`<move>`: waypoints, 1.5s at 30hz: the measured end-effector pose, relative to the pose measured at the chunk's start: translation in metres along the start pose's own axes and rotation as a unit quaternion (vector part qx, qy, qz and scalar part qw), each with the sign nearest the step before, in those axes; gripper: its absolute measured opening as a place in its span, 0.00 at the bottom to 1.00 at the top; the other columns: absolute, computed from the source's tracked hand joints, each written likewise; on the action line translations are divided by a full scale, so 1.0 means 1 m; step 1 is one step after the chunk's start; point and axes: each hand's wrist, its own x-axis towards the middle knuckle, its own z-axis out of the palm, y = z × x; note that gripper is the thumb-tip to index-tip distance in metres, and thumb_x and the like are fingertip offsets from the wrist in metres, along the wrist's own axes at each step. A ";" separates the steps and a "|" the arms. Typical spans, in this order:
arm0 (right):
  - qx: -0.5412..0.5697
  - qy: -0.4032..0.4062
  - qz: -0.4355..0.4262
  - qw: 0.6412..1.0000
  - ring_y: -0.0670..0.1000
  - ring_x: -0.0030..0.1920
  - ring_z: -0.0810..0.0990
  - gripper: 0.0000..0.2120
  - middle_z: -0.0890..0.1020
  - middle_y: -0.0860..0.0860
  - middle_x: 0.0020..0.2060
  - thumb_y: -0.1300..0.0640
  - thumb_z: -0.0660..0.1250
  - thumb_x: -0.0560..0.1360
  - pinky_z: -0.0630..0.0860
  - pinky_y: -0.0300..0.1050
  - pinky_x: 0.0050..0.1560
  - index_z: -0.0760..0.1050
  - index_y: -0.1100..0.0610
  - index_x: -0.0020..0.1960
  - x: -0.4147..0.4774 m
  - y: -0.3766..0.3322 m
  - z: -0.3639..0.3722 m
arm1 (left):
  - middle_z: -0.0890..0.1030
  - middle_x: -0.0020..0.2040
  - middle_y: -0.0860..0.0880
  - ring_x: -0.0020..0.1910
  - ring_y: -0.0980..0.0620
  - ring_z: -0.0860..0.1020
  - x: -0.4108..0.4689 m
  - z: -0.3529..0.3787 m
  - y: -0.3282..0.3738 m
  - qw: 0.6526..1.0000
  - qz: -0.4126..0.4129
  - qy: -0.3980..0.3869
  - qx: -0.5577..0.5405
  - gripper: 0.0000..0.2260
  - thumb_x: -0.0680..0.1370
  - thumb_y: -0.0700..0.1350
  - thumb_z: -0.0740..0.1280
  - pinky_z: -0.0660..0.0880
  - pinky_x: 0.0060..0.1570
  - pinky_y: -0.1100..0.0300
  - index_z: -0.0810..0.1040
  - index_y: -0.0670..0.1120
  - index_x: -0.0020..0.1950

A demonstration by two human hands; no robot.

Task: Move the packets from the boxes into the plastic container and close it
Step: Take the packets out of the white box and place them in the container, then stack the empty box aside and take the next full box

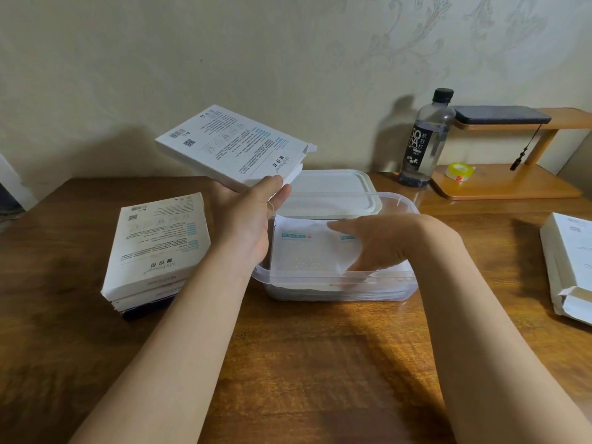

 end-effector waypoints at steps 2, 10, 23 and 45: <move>-0.007 -0.002 0.006 1.000 0.54 0.73 0.66 0.47 0.66 0.47 0.76 0.39 0.75 0.70 0.65 0.50 0.71 0.54 0.44 0.81 0.001 0.000 0.002 | 0.82 0.61 0.46 0.60 0.48 0.83 0.000 0.000 0.000 1.000 0.003 -0.002 0.000 0.26 0.73 0.26 0.71 0.82 0.46 0.56 0.73 0.43 0.67; -0.004 -0.003 0.012 1.000 0.55 0.74 0.66 0.48 0.66 0.48 0.76 0.38 0.75 0.70 0.65 0.52 0.73 0.53 0.45 0.81 0.003 0.001 0.002 | 0.83 0.61 0.48 0.59 0.48 0.83 -0.003 0.001 0.002 1.000 -0.002 -0.007 0.004 0.24 0.73 0.26 0.70 0.82 0.46 0.56 0.74 0.45 0.65; 0.571 0.359 0.005 0.739 0.56 0.48 0.84 0.09 0.84 0.57 0.51 0.61 0.63 0.80 0.80 0.58 0.59 0.80 0.59 0.57 -0.064 0.028 -0.040 | 0.85 0.58 0.51 0.58 0.51 0.83 -0.056 0.039 0.046 0.967 -0.121 -0.223 0.017 0.17 0.78 0.30 0.66 0.82 0.39 0.59 0.80 0.48 0.61; 0.592 0.431 0.221 0.644 0.51 0.34 0.83 0.07 0.84 0.56 0.39 0.60 0.68 0.80 0.80 0.44 0.34 0.82 0.63 0.50 -0.255 0.218 0.042 | 0.81 0.43 0.52 0.39 0.52 0.75 -0.181 0.235 -0.091 0.867 -0.134 -0.320 0.358 0.03 0.81 0.45 0.67 0.67 0.26 0.63 0.80 0.50 0.50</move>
